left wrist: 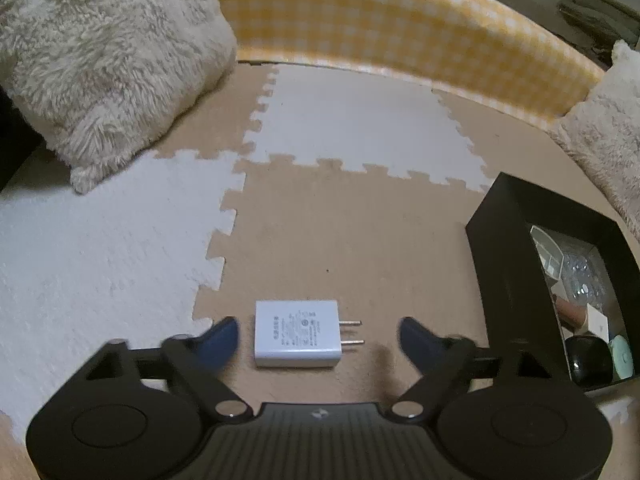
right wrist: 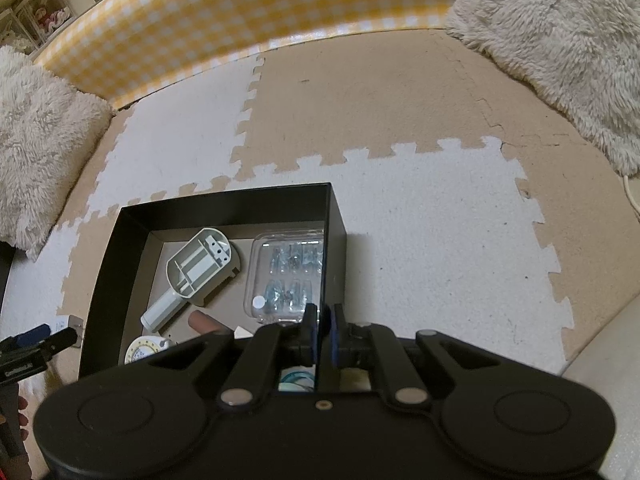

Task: Organize rigid objects
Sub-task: 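Move the left gripper to the white USB charger and grasp it, then carry the white charger with the left gripper into the box and release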

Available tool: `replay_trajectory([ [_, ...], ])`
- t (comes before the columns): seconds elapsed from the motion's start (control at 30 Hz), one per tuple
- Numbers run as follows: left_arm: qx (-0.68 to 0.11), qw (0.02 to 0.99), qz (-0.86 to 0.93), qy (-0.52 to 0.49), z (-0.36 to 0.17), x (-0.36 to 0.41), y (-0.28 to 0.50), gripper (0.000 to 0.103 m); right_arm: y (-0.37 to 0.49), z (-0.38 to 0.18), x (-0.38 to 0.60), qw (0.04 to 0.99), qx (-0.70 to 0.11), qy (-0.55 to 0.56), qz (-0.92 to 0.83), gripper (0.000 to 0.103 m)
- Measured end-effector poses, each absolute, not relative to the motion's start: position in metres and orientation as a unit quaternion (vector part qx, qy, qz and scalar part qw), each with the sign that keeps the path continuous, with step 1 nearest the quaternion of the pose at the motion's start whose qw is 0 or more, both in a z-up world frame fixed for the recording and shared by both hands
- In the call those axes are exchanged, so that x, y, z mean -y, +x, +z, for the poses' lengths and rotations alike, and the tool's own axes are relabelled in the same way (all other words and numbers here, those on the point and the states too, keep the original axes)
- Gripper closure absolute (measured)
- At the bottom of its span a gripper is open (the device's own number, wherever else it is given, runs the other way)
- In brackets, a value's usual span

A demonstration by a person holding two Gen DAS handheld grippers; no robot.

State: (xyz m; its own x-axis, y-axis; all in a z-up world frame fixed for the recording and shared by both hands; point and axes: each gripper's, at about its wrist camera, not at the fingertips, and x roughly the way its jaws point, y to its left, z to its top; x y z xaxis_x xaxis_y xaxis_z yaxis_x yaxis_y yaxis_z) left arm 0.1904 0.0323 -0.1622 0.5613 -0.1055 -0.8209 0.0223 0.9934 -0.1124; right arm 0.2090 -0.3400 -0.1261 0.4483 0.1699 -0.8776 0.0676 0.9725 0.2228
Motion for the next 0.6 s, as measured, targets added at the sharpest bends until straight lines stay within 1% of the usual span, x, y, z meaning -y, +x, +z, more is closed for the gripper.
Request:
replay_trajectory([
  [0.03, -0.470, 0.881, -0.035, -0.043, -0.163, -0.031, 0.191, 0.027, 0.209, -0.126, 0.340, 0.843, -0.524, 0.113, 0.030, 0.096],
  [0.1, -0.472, 0.880, -0.032, -0.041, -0.164, -0.031, 0.191, 0.039, 0.209, -0.126, 0.340, 0.843, -0.524, 0.113, 0.030, 0.096],
  [0.23, -0.473, 0.880, -0.027, -0.048, -0.164, -0.035, 0.191, 0.047, 0.209, -0.126, 0.340, 0.843, -0.524, 0.113, 0.030, 0.096],
  [0.27, -0.472, 0.880, -0.025, -0.047, -0.163, -0.036, 0.192, 0.054, 0.209, -0.126, 0.340, 0.843, -0.524, 0.113, 0.030, 0.096],
  [0.3, -0.470, 0.881, -0.023, -0.046, -0.162, -0.037, 0.192, 0.057, 0.209, -0.126, 0.340, 0.843, -0.524, 0.113, 0.030, 0.096],
  [0.6, -0.461, 0.884, -0.047, -0.064, -0.149, -0.028, 0.189, 0.057, 0.209, -0.126, 0.340, 0.843, -0.525, 0.113, 0.030, 0.096],
])
